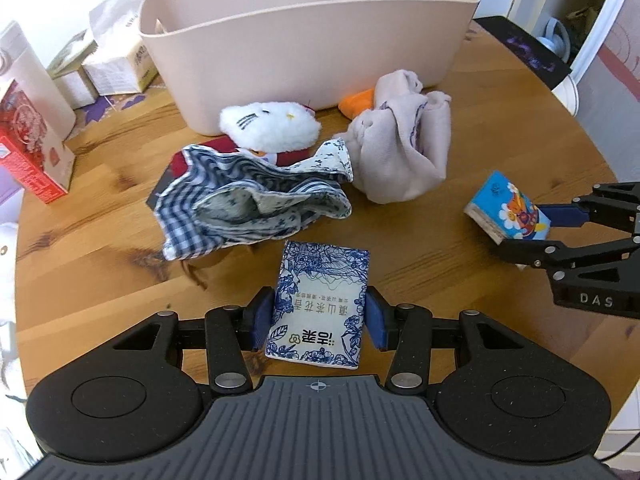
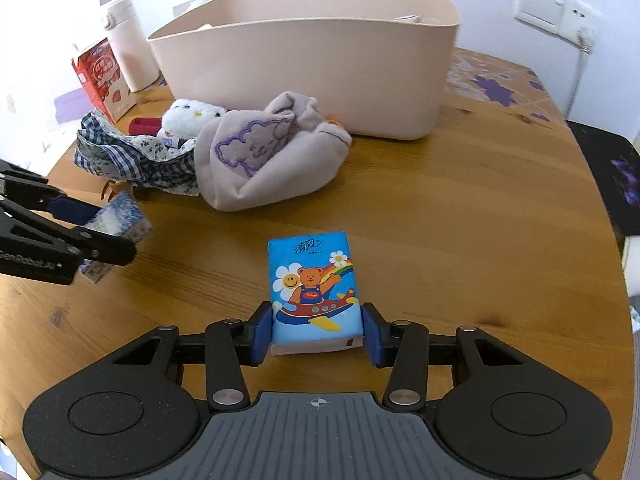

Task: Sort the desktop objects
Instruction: 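Carry both tissue packs in left and right tools over the bin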

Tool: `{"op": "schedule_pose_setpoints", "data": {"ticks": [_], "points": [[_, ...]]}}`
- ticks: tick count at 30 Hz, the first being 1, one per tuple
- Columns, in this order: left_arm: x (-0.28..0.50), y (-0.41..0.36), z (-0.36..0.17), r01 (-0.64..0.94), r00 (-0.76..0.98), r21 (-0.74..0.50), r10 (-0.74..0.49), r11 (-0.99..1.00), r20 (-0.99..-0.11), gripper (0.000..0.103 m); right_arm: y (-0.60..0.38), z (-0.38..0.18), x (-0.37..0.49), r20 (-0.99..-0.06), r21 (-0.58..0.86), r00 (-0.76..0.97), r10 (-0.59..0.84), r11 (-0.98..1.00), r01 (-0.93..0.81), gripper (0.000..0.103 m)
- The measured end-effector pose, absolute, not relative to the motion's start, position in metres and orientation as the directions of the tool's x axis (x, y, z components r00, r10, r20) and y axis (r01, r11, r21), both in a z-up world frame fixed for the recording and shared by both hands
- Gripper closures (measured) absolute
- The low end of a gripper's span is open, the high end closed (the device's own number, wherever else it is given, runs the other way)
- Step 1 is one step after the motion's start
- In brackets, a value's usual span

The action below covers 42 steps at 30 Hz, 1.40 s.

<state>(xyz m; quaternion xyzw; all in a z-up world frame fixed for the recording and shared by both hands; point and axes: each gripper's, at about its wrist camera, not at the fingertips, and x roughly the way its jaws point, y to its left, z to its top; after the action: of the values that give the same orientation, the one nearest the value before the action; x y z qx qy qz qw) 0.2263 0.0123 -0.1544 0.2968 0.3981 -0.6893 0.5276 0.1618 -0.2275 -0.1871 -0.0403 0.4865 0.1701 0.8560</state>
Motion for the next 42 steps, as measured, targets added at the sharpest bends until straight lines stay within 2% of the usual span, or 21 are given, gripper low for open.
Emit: {"op": "schedule_pose_setpoints", "data": {"ticks": [9, 22, 28, 42], "points": [[0.248, 0.028, -0.132, 0.959, -0.276, -0.267, -0.553, -0.100, -0.786, 0.054, -0.242, -0.162, 0.150, -0.814, 0.096, 0.531, 0.236, 0.956, -0.277, 0.060], [0.295, 0.023, -0.081, 0.949, -0.243, -0.314, -0.654, -0.008, -0.716, 0.054, -0.254, -0.086, 0.171, -0.674, 0.099, 0.698, 0.243, 0.966, -0.240, 0.060], [0.308, 0.012, -0.061, 0.948, -0.218, -0.317, -0.696, 0.014, -0.684, 0.054, -0.257, -0.059, 0.187, -0.622, 0.060, 0.747, 0.236, 0.965, -0.255, 0.060], [0.302, -0.051, -0.028, 0.957, -0.178, -0.290, -0.762, 0.013, -0.623, 0.054, -0.273, -0.034, 0.249, -0.568, -0.017, 0.796, 0.211, 0.963, -0.268, 0.060]]}}
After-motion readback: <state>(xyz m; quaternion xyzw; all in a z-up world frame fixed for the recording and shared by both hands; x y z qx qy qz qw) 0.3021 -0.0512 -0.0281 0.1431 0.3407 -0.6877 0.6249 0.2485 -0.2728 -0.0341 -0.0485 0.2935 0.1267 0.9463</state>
